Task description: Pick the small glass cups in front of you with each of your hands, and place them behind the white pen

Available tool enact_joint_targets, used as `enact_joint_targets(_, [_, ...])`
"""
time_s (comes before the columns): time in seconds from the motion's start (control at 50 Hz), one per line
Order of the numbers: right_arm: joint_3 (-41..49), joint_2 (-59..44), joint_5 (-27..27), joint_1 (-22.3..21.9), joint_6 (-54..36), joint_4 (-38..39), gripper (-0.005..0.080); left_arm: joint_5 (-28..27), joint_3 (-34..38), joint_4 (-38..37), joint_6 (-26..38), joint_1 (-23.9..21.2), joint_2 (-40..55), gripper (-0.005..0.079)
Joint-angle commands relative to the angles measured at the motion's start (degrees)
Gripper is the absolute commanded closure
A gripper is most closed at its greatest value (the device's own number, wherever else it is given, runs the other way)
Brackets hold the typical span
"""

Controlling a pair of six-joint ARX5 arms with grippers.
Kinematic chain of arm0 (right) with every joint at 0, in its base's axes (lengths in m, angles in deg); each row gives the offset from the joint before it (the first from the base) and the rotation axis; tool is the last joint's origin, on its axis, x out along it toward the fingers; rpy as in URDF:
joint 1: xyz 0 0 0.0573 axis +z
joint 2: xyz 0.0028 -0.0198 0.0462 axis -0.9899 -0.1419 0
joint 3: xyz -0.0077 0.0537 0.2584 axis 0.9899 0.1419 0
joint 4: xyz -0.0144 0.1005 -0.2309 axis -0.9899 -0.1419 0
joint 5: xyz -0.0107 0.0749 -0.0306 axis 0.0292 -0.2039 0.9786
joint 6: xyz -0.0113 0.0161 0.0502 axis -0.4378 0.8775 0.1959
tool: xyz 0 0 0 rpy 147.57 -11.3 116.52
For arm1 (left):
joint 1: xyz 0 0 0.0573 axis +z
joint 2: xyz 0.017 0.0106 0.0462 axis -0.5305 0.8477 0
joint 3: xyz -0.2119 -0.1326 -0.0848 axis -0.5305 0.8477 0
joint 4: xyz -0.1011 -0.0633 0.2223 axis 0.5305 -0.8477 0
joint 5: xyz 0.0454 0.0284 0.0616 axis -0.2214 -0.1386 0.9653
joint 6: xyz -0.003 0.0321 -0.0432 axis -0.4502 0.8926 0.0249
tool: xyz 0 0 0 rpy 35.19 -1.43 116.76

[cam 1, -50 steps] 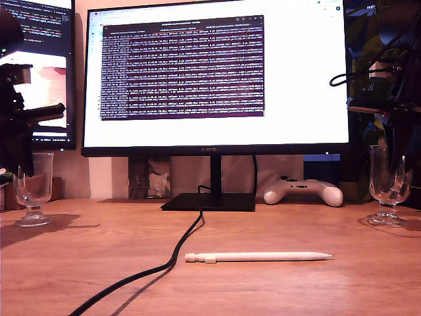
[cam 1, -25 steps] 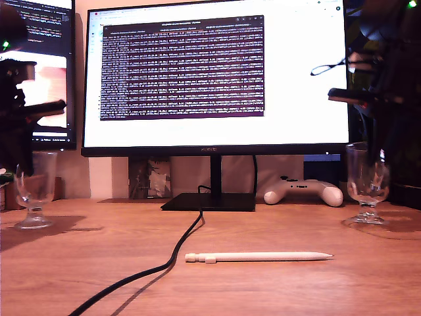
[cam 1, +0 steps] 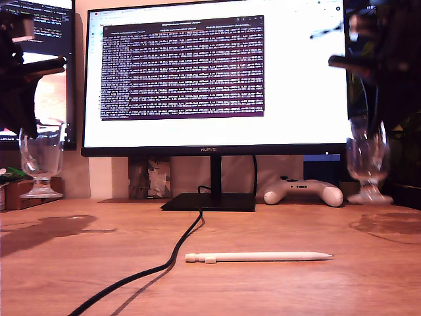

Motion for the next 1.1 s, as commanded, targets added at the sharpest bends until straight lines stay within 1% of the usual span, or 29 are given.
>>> enact_joint_targets(0.0, [-1.6, 1.4, 0.0, 1.6, 0.7, 0.5, 0.0765, -0.5, -1.6, 1.1, -0.7, -1.9, -1.9, 0.0765])
enact_joint_targets(0.22, [-1.6, 1.5, 0.0, 7.0, 2.6, 0.8, 0.0765, -0.5, -1.6, 1.9, -2.3, -8.5, -2.3, 0.0765])
enact_joint_targets(0.38, [-1.6, 1.5, 0.1, 10.2, 4.3, 1.7, 0.0765, -0.7, -1.6, 4.3, -3.7, -13.1, -2.3, 0.0765])
enact_joint_targets(0.5, [-1.6, 1.5, 0.1, 12.3, 5.0, 3.0, 0.0765, -1.9, -1.6, 6.8, -5.4, -16.0, -2.3, 0.0765])
enact_joint_targets(0.62, [-1.6, 1.4, 0.1, 13.9, 5.9, 3.6, 0.0765, -3.9, -1.6, 8.9, -6.9, -18.0, -2.3, 0.0765])
enact_joint_targets(0.78, [-1.6, 1.4, 1.6, 15.3, 6.3, 4.9, 0.0765, -4.0, -1.6, 11.5, -7.7, -20.3, -2.2, 0.0766])
enact_joint_targets(0.96, [-1.6, 0.9, 1.6, 16.3, 6.5, 6.0, 0.0765, -4.0, -1.6, 12.3, -7.8, -21.6, -2.0, 0.0766])
enact_joint_targets(1.08, [-1.6, 0.2, 1.6, 17.1, 6.5, 6.0, 0.0765, -5.2, -1.6, 12.5, -8.2, -22.3, -0.8, 0.0766])
